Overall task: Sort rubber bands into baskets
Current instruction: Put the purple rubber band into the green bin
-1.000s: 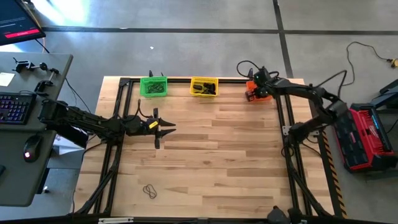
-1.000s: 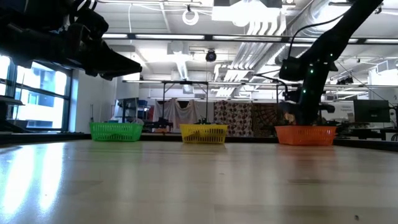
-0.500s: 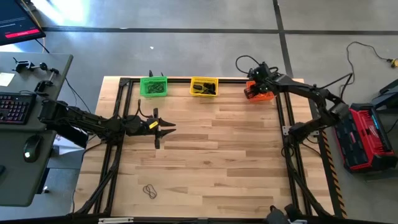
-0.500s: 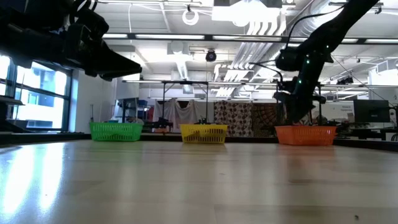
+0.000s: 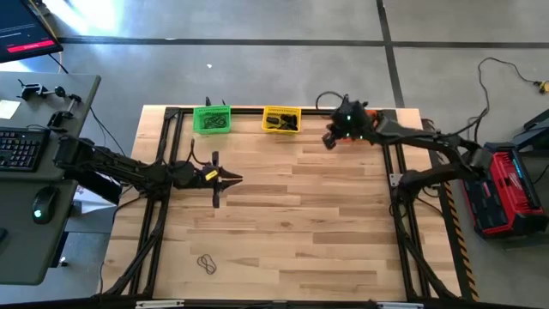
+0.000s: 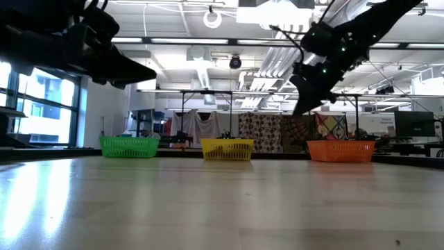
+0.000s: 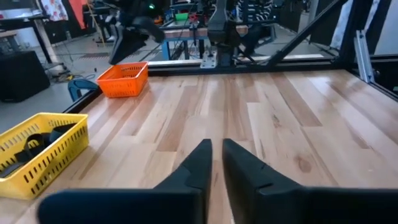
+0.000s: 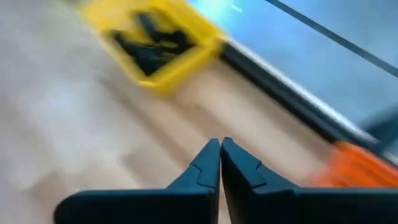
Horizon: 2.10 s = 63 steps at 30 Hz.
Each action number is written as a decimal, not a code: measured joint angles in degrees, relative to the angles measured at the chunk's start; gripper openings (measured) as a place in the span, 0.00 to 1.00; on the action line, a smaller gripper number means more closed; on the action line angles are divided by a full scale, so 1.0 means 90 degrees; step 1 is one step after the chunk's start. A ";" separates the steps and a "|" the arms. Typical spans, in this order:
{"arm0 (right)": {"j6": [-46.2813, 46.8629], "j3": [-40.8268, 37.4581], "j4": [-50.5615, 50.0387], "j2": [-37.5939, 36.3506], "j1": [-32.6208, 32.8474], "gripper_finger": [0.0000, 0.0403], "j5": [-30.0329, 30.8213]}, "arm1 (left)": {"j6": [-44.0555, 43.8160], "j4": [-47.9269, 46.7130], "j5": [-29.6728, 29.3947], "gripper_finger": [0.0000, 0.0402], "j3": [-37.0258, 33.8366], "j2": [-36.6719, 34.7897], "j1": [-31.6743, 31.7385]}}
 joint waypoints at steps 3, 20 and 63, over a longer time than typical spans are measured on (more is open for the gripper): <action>0.0022 -0.0620 0.1192 -0.0010 0.0414 0.01 -0.0579 | 0.0048 -0.0092 -0.0083 0.02 0.0000 0.0000 -0.0122; 0.0156 -0.2072 0.4458 -0.0010 0.3325 0.00 0.0416 | -0.1357 -0.5704 -0.0178 0.00 0.2281 0.0000 -0.2088; 0.0434 -0.2075 0.4514 0.0075 0.4445 0.00 0.1506 | -0.3659 -0.7215 0.0871 0.24 0.3830 0.3552 -0.5354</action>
